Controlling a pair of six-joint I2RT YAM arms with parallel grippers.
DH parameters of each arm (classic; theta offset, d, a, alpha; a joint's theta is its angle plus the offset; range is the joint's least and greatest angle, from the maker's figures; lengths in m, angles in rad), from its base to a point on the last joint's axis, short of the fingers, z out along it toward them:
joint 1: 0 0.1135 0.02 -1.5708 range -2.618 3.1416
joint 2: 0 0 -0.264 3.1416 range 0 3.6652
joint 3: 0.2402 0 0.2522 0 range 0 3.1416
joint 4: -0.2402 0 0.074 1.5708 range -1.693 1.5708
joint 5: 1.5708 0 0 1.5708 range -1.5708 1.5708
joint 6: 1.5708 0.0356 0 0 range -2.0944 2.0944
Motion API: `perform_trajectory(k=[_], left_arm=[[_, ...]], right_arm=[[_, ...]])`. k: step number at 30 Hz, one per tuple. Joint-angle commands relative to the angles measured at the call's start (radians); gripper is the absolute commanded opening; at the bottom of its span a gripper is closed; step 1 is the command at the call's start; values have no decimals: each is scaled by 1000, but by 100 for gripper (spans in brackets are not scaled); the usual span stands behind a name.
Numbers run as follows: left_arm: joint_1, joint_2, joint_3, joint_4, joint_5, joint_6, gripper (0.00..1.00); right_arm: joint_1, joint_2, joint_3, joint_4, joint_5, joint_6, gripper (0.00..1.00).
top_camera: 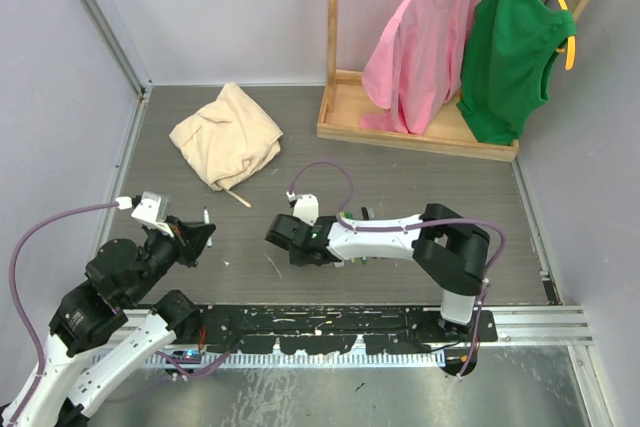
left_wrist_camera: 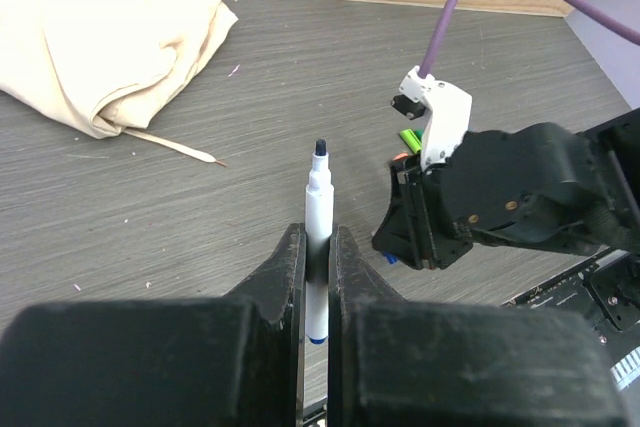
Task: Insert the pens into the pen caps
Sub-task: Pick up the pen cap from the center of the board.
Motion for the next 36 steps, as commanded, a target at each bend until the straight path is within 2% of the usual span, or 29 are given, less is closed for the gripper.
perform_trajectory(k=[1, 12, 22, 36], left_arm=[[-3, 15, 10, 27, -10, 9, 0], [-2, 21, 9, 28, -9, 9, 0], [-3, 23, 8, 28, -17, 7, 0], [-2, 24, 9, 29, -16, 8, 0]], right_arm=[[-3, -92, -51, 87, 12, -205, 12], [-13, -54, -56, 63, -25, -257, 20], [-13, -22, -27, 25, -48, -242, 37], [-13, 1, -9, -41, -52, -257, 36]])
